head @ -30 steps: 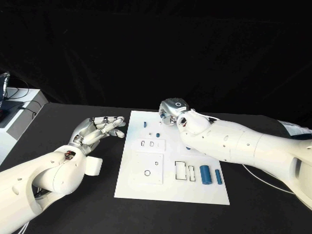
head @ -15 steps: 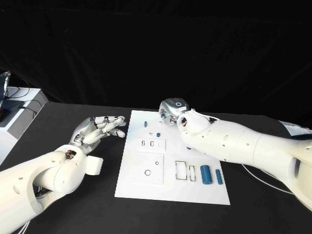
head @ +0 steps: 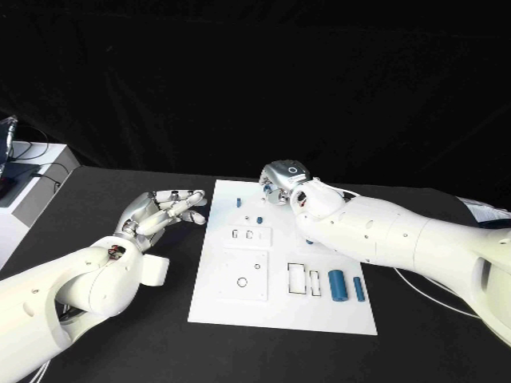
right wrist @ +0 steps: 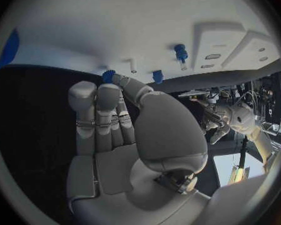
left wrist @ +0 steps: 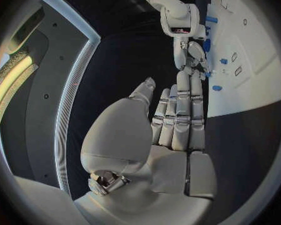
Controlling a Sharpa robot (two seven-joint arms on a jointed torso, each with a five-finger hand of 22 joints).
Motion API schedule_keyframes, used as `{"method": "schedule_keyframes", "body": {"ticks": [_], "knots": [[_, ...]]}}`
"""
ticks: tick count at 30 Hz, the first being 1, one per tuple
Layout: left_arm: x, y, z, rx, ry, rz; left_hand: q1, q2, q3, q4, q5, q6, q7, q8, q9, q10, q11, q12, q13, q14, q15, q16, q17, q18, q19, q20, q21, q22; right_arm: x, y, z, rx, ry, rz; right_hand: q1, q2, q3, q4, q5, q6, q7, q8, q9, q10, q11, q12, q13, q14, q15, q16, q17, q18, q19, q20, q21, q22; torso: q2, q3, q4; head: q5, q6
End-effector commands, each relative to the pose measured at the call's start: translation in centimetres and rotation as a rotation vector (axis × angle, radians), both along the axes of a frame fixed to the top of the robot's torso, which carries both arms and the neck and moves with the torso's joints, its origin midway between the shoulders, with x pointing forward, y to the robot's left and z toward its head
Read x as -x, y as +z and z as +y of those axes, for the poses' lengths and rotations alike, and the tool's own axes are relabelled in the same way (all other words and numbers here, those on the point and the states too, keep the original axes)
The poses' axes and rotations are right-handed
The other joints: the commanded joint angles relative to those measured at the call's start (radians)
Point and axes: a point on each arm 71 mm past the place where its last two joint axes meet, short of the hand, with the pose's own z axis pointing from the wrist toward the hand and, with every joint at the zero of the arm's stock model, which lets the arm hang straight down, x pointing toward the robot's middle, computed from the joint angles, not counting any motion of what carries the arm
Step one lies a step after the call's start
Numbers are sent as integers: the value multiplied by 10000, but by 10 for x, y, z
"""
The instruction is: Assemble the parts on the task board
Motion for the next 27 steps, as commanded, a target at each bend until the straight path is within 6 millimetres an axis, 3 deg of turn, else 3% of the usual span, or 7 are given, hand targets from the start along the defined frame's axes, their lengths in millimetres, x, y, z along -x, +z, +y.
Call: {"method": "schedule_keyframes", "body": {"ticks": [1, 10, 16, 23, 26, 27], "knots": [[0, 1, -2, 64, -202, -54, -8, 73, -66, 19, -39, -64, -6, 3, -8, -71, -25, 12, 14, -7, 36, -64, 1, 31, -24, 35, 60, -16, 1, -2, 2, 52, 210, 147, 67, -157, -120, -5, -47, -137, 6, -35, -11, -556, 124, -61, -59, -4, 120, -97, -59, 343, 509, 99, -444, 9, 5, 2, -8, 3, 8], [0, 1, -2, 54, -195, -40, -12, 79, -71, 20, -37, -65, -3, 4, -8, -69, -24, 13, 14, -6, 38, -71, -5, 32, -26, 38, 57, -27, 0, -1, -2, -28, 151, 82, 437, -123, -877, 115, -29, -282, 2, -41, -15, -1713, 261, -91, -86, -2, 201, -155, -160, 549, 516, 229, -785, -308, 8, 0, -11, 2, 18], [0, 1, -1, 48, -184, -38, -12, 79, -71, 20, -37, -65, -3, 4, -8, -69, -24, 13, 14, -6, 38, -71, -5, 32, -26, 38, 57, -27, 1, -1, -5, -121, 155, 3, 465, -126, -936, 131, -28, -296, 5, -40, -17, -1775, 267, -93, -87, -1, 207, -156, -172, 562, 517, 237, -787, -340, 15, 4, -14, 5, 17], [-1, 0, 0, 29, -143, -42, -12, 79, -71, 20, -37, -65, -3, 4, -8, -69, -24, 13, 14, -6, 38, -71, -5, 32, -26, 38, 57, -27, 9, 7, -18, -1103, 147, -145, 322, -238, -1068, 332, -51, -519, -1, -39, -22, -957, 192, -64, -60, 17, 166, -176, -220, 588, 514, 221, -869, -470, 0, 6, -40, -17, 38], [-1, 0, 2, 22, -123, -54, -1, 84, -75, 11, -40, -57, -14, 4, -8, -58, -30, 14, 14, 3, 34, -83, -14, 34, -22, 38, 65, -50, 14, 14, -32, -2203, -143, 322, -91, -370, -1699, 767, 156, -809, -10, -18, -21, 102, -46, -93, -55, 37, 28, -193, -245, 554, 500, 150, -980, -565, 7, 14, -61, -4, 97], [-1, 0, 2, 22, -123, -60, -1, 82, -76, 10, -41, -55, -20, 4, -7, -53, -32, 13, 14, 3, 34, -84, -15, 33, -24, 39, 64, -52, 16, 16, -37, -2522, -243, 491, -90, -391, -1917, 858, 177, -928, 61, -27, -28, 206, -45, -52, -24, 65, 29, -203, -258, 503, 507, 104, -996, -595, 7, 16, -65, -3, 106]]}}
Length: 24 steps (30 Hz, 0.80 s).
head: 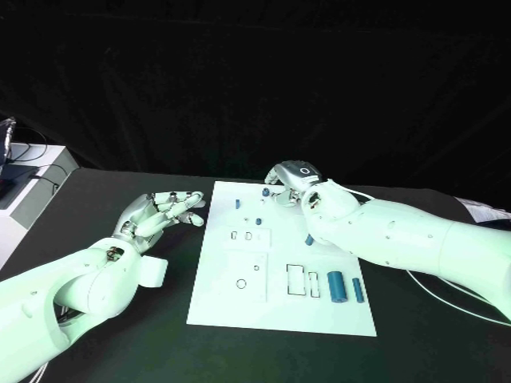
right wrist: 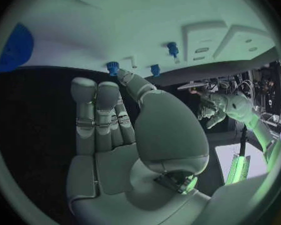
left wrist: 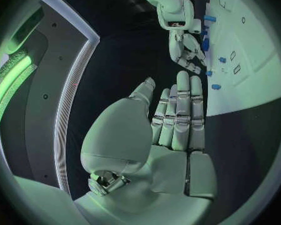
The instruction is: Assemble the parts on the task board
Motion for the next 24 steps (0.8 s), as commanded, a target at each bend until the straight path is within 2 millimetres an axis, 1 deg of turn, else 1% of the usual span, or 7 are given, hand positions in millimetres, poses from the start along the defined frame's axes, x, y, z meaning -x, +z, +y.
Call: {"method": "schedule_keyframes", "body": {"ticks": [1, 7, 9, 12, 14, 19, 24], "knots": [[0, 1, 0, 76, -195, -108, -1, 82, -50, -18, -42, -54, -24, 4, -7, -51, -34, 12, 14, 3, 33, -45, -14, 32, -25, 39, 64, -16, 4, 10, -17, -1922, -459, 675, -161, -22, -608, 254, 61, -283, 135, -33, -19, 535, -82, -38, 20, 57, -101, -55, -28, 262, 537, -103, -90, -80, 1, 22, -50, 17, 71], [0, 1, 2, 106, -255, -167, 7, 87, -43, -19, -41, 34, -116, 13, -4, 70, -85, 13, 13, -6, 14, -59, -19, 23, -40, 36, 65, -33, 14, 22, -55, -2914, -792, 1674, 204, -6, -1859, 327, 114, -326, 91, 32, -1, 2759, -763, 1322, 739, 114, -530, 105, 118, -1, 563, -444, 483, 113, -17, 70, -193, 43, 132], [0, 1, 2, 116, -280, -187, 10, 112, -11, 4, -38, 168, -220, 16, -3, 249, -153, 10, 11, -6, -13, -62, -16, 14, -44, 21, 71, -38, 17, 24, -70, -2879, -916, 2079, 617, 302, -3038, 370, 292, -272, 76, -35, -35, 1287, -1070, 4229, 3954, 140, -670, 226, 296, -320, 569, -761, 1060, 327, -16, 100, -256, 23, 168], [0, 1, 3, 78, -281, -203, 16, 110, 42, 44, -35, 219, -254, 3, -7, 488, -217, 8, 11, 1, -41, -56, -7, -8, -41, -7, 84, -42, 20, 23, -86, -2563, -1078, 2445, 561, 485, -3200, 487, 294, -174, 76, 42, -2, 135, -789, 8374, 8318, 16, -638, 901, 935, -475, 639, -643, 2800, 1050, -5, 136, -295, 21, 170], [0, 1, 3, 36, -261, -201, 17, 81, 88, 84, -37, 223, -250, 2, -8, 556, -232, 11, 14, 8, -51, -49, 4, -32, -41, -28, 93, -49, 20, 23, -95, -2362, -1231, 2562, 392, 342, -3256, 612, 267, -153, 21, 44, -3, 602, -757, 9539, 9819, -56, -518, 1374, 1603, -491, 674, -571, 3554, 1386, 9, 166, -305, 11, 150], [0, 1, 4, -66, -185, -195, 14, 47, 149, 137, -39, 228, -246, 1, -8, 702, -270, 16, 17, 53, -79, 6, 45, -52, -1, -69, 136, -45, 18, 21, -115, -1957, -1731, 2725, 351, 138, -3075, 811, 387, -94, 5, 39, 2, 1199, -706, 10331, 11363, -8, -436, 1912, 3034, -521, 712, -459, 4480, 1854, 18, 218, -313, -39, 132], [-1, 0, 4, -100, -145, -193, 13, 13, 190, 165, -40, 190, -233, -1, -9, 611, -245, 12, 14, 44, -74, 52, 84, -67, 0, -88, 166, -42, 16, 19, -126, -1671, -2082, 2917, 347, 31, -2976, 951, 484, -104, 25, 48, 8, 1528, -695, 10623, 12052, 76, -400, 2093, 3814, -555, 732, -412, 5040, 1956, 30, 199, -320, -104, 124]]}}
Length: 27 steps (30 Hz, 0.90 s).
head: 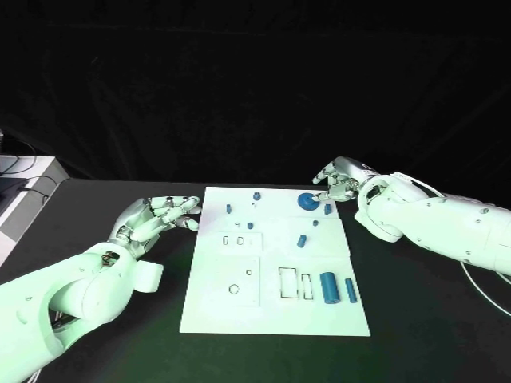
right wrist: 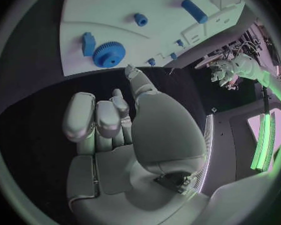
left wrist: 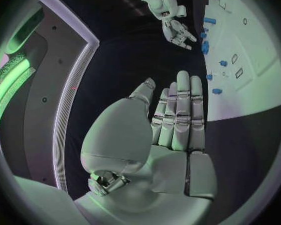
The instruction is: Assemble the parts on the task board
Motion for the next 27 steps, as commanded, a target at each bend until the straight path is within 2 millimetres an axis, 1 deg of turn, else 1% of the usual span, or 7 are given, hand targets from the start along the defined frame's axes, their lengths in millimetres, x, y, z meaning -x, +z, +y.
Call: {"method": "schedule_keyframes", "body": {"ticks": [1, 8, 13, 17, 21, 24, 27], "knots": [[0, 1, -2, -9, -118, -131, 12, 10, 52, 27, -38, -18, -33, -3, -10, -15, 44, 14, 7, 5, -35, 55, 15, -71, -1, -88, 43, 0, -2, -5, -3, 427, -35, 687, -13, -132, 16, 132, 70, -45, 33, 50, 14, 432, -175, 82, 245, 57, 24, 77, 319, 63, 673, 74, 210, 1416, 17, 1, -28, -44, -24], [0, 1, -3, -8, -123, -131, 12, -6, 71, 34, -41, -50, -21, 0, -8, -97, 68, 12, 6, -9, -26, 76, 34, -69, -7, -88, 60, -1, -10, -8, -1, 581, -301, 740, -44, -182, 26, 228, 153, -95, 40, 40, 12, 492, -168, 80, 384, 87, 39, 97, 541, 59, 673, 89, 343, 1435, 13, 4, -51, -23, -44], [0, 1, -4, 2, -149, -120, 9, -5, 80, 39, -42, -55, -20, 0, -8, -111, 72, 12, 6, -16, -23, 83, 40, -68, -10, -88, 67, -2, -16, -10, 3, 507, -473, 772, -95, -176, 22, 272, 237, -116, 45, 39, 12, 518, -165, 101, 422, 102, 42, 119, 613, 49, 681, 89, 416, 1451, -7, -32, 48, -136, -95], [0, 0, -4, -5, -141, -108, 9, -5, 80, 39, -42, -55, -20, 0, -8, -111, 72, 12, 6, -16, -23, 83, 40, -68, -10, -88, 67, -2, -20, -12, 7, 517, -466, 862, -106, -186, 28, 278, 263, -123, 46, 42, 13, 539, -163, 126, 459, 107, 44, 137, 667, 45, 684, 91, 458, 1459, -5, -34, 70, -127, -107], [-1, 0, -3, -29, -101, -88, 9, -5, 80, 39, -42, -55, -20, 0, -8, -111, 72, 12, 6, -16, -23, 83, 40, -68, -10, -88, 67, -2, -22, -16, 13, 623, -374, 971, -127, -169, 40, 290, 279, -120, 47, 44, 14, 534, -161, 120, 471, 108, 47, 143, 699, 45, 681, 95, 473, 1461, 2, -25, 51, -98, -117], [-1, 0, -3, -35, -92, -81, -1, -12, 93, 49, -43, -67, -4, 1, -8, -132, 81, 12, 6, -22, -20, 101, 51, -63, -14, -85, 84, -7, -23, -19, 17, 665, -347, 1061, -143, -165, 42, 299, 281, -131, 50, 41, 13, 510, -158, 90, 462, 105, 49, 140, 709, 44, 678, 98, 484, 1462, 7, -23, 39, -141, -6], [-1, 0, -4, -31, -102, -77, -1, -12, 93, 49, -43, -67, -4, 1, -8, -132, 81, 12, 6, -22, -20, 101, 51, -63, -14, -85, 84, -7, -25, -22, 18, 725, -373, 1180, -164, -153, 42, 312, 278, -139, 52, 40, 13, 501, -157, 76, 460, 105, 51, 137, 719, 43, 676, 100, 492, 1464, 0, -30, 47, -126, -46]]}}
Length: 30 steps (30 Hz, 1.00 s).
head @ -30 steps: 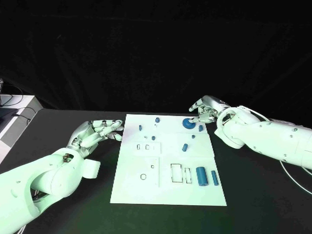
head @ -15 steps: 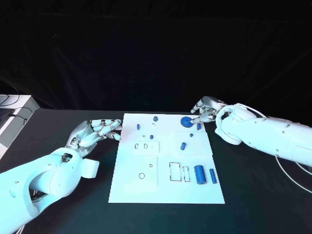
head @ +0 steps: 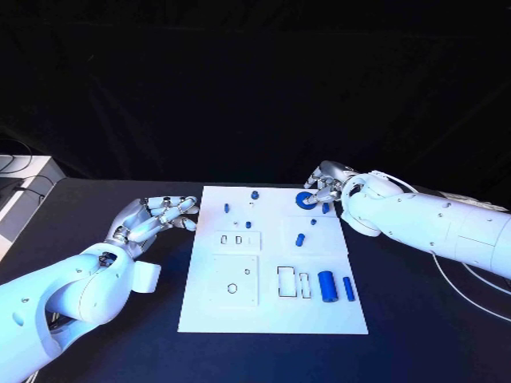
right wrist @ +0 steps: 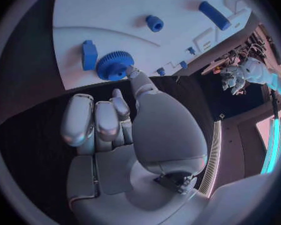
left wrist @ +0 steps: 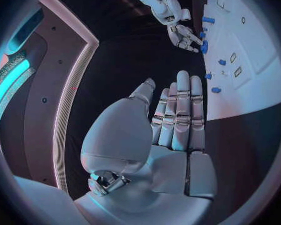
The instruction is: Assemble the parts on the task board
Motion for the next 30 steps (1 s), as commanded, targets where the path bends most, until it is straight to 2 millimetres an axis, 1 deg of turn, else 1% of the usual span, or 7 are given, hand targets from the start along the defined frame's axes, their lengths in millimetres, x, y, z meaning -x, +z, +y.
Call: {"method": "schedule_keyframes", "body": {"ticks": [1, 3, 5, 10, 17, 22, 30], "knots": [[0, 1, -2, 23, -97, -70, -1, -11, 38, -6, -43, -67, -5, 1, -8, -57, 9, 12, 8, -22, -21, 60, 8, -63, -14, -85, 36, -9, -2, -4, 1, 249, 41, 339, -101, -32, 17, 66, 27, -116, 29, 40, 14, 179, -193, 18, -2, 46, -1, 59, 10, 186, 713, 66, 61, 1467, -6, -8, 11, 1, -18], [0, 1, -2, 23, -99, -67, -1, -11, 38, -6, -43, -67, -5, 1, -8, -57, 9, 12, 8, -22, -21, 60, 8, -63, -14, -85, 36, -9, -2, -5, 1, 280, 34, 418, -101, -32, 17, 66, 27, -116, 29, 40, 14, 179, -193, 18, -2, 46, -1, 59, 10, 186, 713, 66, 61, 1467, -7, -11, 15, 1, -31], [0, 1, -2, 20, -95, -64, -1, -11, 38, -6, -43, -67, -5, 1, -8, -57, 9, 12, 8, -22, -21, 60, 8, -63, -14, -85, 36, -9, -2, -6, 1, 309, 42, 519, -124, -38, 8, 72, 21, -115, 28, 43, 15, 183, -192, 20, 6, 50, -1, 61, 29, 184, 712, 68, 77, 1470, -8, -13, 14, 7, -89], [0, 0, -1, 3, -65, -56, -1, -11, 38, -6, -43, -67, -5, 1, -8, -57, 9, 12, 8, -22, -21, 60, 8, -63, -14, -85, 36, -9, -2, -8, 2, 347, 83, 707, -141, -34, 7, 79, 28, -109, 25, 46, 15, 189, -193, 24, 15, 53, -1, 62, 47, 179, 712, 69, 100, 1476, -3, 7, -25, 47, -119], [0, 0, -1, -3, -56, -51, -3, -13, 54, -1, -44, -74, 5, 0, -8, -72, 15, 13, 8, -29, -18, 71, 13, -58, -19, -80, 49, -20, -2, -9, 0, 378, 47, 785, -169, 15, 30, 83, 210, -90, 23, 47, 15, 185, -198, 3, 16, 55, -4, 51, 75, 173, 708, 68, 128, 1481, -8, 5, -6, 37, -153], [0, 0, -1, -10, -41, -47, -3, -13, 58, 0, -44, -76, 8, 0, -8, -75, 16, 13, 8, -31, -17, 73, 14, -57, -21, -78, 53, -23, -2, -10, 0, 390, 70, 886, -209, 96, 37, -6, 954, -49, 20, 42, 12, 205, -213, 15, 37, 58, -15, 38, 98, 163, 708, 59, 164, 1489, -3, 9, -13, 43, -155], [-1, 0, -1, -12, -50, -30, -14, -19, 57, 9, -46, -82, 14, 0, -8, -83, 20, 13, 8, -34, -15, 77, 14, -55, -22, -77, 59, -30, -2, -11, 0, 410, 116, 1079, -366, 288, 111, -348, 1586, -11, 28, 26, 5, 200, -233, -12, 58, 68, -25, 11, 153, 147, 697, 44, 198, 1494, -4, 4, -6, 41, -187]]}}
